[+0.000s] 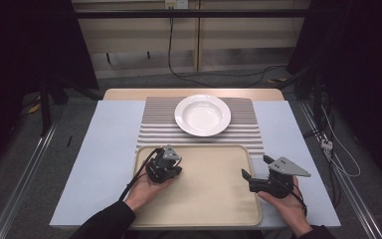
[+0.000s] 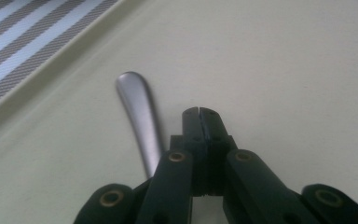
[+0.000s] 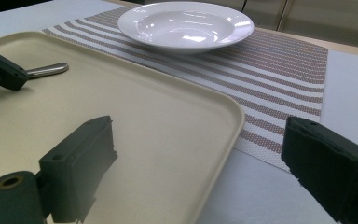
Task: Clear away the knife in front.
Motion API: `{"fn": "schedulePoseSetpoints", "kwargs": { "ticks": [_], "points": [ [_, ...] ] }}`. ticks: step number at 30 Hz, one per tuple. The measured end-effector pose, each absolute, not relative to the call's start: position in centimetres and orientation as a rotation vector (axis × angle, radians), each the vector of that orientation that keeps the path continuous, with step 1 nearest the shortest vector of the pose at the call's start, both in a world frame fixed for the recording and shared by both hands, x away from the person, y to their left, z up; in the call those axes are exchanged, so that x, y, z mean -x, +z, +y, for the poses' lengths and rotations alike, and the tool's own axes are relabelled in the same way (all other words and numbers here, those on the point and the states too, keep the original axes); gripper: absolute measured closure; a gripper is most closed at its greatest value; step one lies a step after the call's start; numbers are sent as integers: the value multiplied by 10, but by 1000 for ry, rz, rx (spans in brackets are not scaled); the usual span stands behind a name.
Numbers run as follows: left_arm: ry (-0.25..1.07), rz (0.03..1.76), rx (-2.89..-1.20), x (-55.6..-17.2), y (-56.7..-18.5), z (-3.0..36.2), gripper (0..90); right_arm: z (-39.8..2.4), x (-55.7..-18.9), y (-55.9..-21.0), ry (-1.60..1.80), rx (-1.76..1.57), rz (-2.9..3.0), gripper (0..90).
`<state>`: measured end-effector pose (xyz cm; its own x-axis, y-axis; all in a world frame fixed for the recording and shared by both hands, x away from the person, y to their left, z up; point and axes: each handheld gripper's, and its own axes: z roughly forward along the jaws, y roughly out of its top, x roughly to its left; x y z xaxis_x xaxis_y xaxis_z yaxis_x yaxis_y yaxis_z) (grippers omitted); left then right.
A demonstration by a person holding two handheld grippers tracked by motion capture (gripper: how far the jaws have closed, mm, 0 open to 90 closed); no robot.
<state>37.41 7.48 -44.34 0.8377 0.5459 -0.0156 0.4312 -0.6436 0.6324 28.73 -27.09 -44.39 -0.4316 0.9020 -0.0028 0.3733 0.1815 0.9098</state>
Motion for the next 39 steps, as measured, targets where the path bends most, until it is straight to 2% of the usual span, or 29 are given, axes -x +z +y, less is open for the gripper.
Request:
{"fn": "schedulePoseSetpoints", "kwargs": {
  "ticks": [9,39],
  "points": [
    [268,738,-2378,-377,-443,79,900,-271,-287,-444,1219,-1197,1900,97],
    [263,791,-2397,-380,-440,102,900,-271,-287,-444,1221,-1199,1899,97]
  ]
}}
